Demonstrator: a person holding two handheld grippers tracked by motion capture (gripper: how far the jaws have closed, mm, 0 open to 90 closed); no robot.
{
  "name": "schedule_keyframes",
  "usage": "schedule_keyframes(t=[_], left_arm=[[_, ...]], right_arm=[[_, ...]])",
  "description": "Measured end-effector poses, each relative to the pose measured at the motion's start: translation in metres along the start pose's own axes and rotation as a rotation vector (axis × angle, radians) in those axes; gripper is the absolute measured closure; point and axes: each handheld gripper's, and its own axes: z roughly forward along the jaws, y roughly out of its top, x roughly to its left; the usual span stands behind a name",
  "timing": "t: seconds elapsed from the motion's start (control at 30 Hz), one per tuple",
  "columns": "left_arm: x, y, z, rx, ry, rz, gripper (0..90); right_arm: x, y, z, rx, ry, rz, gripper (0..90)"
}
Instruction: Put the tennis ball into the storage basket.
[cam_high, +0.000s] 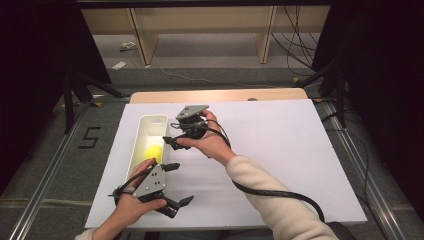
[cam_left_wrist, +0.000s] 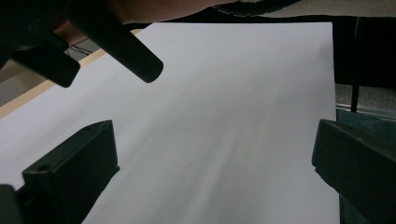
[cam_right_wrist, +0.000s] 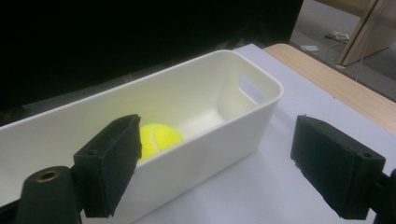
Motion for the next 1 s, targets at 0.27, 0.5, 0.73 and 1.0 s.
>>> schedule_keyframes(t=[0.27,0.5,0.73,1.0], left_arm=[[0.0,0.0,0.0,-0.001,0.0,-0.001,0.0],[0.0,0.0,0.0,-0.001,0.001,-0.001,0.0],[0.0,0.0,0.0,-0.002,0.003,-0.002,0.0],[-0.001,0.0,0.0,-0.003,0.005,-0.003,0.0]], right_arm=[[-0.009,-0.005,-0.015,-0.008,-0.024,0.013,16.9],[-0.014,-0.011,-0.026,-0.018,-0.044,0.025,17.0],[-0.019,-0.019,-0.038,-0.024,-0.061,0.039,17.0],[-0.023,-0.026,-0.049,-0.026,-0.077,0.047,17.0]])
